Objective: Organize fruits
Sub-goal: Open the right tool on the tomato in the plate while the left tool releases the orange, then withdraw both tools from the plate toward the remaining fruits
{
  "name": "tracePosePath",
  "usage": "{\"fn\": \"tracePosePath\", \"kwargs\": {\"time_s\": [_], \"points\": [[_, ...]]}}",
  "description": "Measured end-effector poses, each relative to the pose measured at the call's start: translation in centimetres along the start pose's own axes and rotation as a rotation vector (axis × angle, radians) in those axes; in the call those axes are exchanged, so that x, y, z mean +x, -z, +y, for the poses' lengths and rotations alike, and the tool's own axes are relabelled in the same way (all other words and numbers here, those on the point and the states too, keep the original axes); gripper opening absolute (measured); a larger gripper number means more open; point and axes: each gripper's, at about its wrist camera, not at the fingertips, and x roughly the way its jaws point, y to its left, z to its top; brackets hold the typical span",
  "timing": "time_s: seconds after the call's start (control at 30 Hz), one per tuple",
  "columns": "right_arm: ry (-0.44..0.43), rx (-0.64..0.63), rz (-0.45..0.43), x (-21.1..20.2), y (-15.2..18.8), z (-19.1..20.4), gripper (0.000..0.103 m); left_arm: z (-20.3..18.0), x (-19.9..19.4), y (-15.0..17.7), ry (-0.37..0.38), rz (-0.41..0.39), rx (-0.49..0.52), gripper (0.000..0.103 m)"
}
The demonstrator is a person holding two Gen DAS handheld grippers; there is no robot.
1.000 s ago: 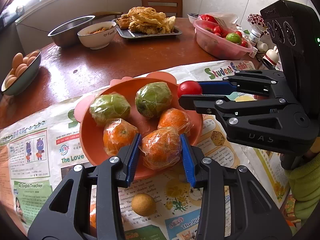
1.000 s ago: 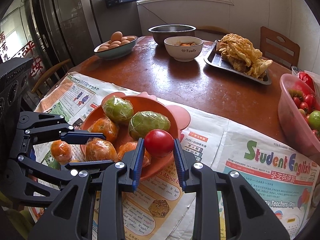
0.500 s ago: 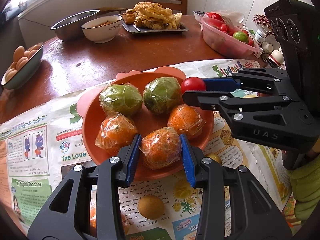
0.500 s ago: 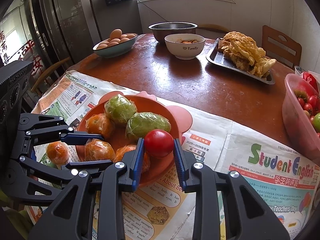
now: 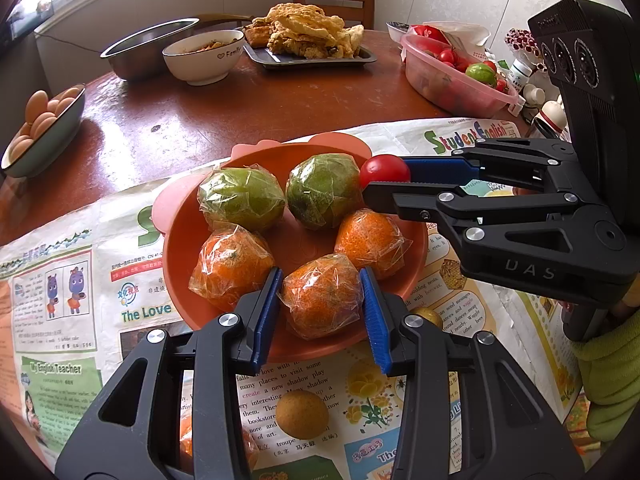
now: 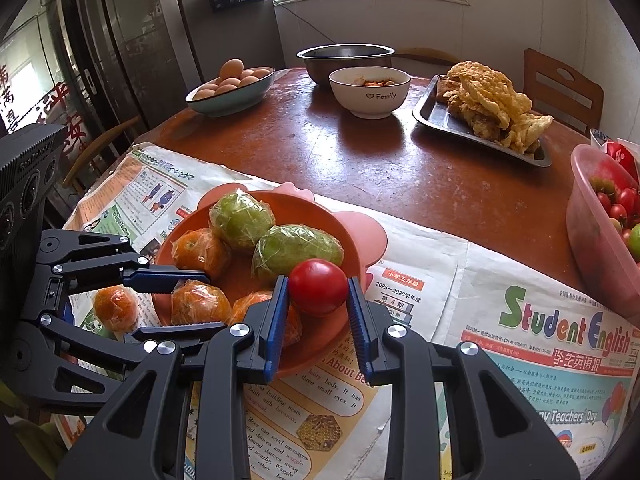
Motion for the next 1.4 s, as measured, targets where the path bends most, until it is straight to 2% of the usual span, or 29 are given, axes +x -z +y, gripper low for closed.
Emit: {"fn": "tracePosePath", "kwargs": {"time_s": [0.2,0.3,0.57,0.77,0.9,1.17,1.4], "points": [[0.001,0.005,0.0,-0.1,0.0,0.0,0.029,0.0,0.0,0.0,0.0,0.0,0.0,0.031],[0.01,0.011,-0.007,-0.3,-0.1,-0.3,0.041,0.0,0.0,0.0,0.0,0.0,0.001,0.031],[0.015,0.014,-0.013,-0.9,0.1,-0.4,0.046,0.1,0.0,0.0,0.002,-0.002,-0.001,0.031],[0.032,0.028,-0.021,-1.4,0.2,-0.7,0.054,-0.2,-0.3,-0.1,0.004,-0.009,0.0,0.031],[0.053,0.044,-0.035,-2.1,0.2,-1.2,0.059,-0.2,-0.9,-0.3,0.008,-0.023,-0.008,0.041],[0.076,0.059,-0.047,-3.1,0.5,-1.8,0.065,-0.4,-2.1,-0.4,0.012,-0.044,-0.011,0.042],[0.082,0.056,-0.062,-3.9,0.6,-1.4,0.071,-0.1,-3.3,-0.6,0.003,-0.068,-0.022,0.049]]}}
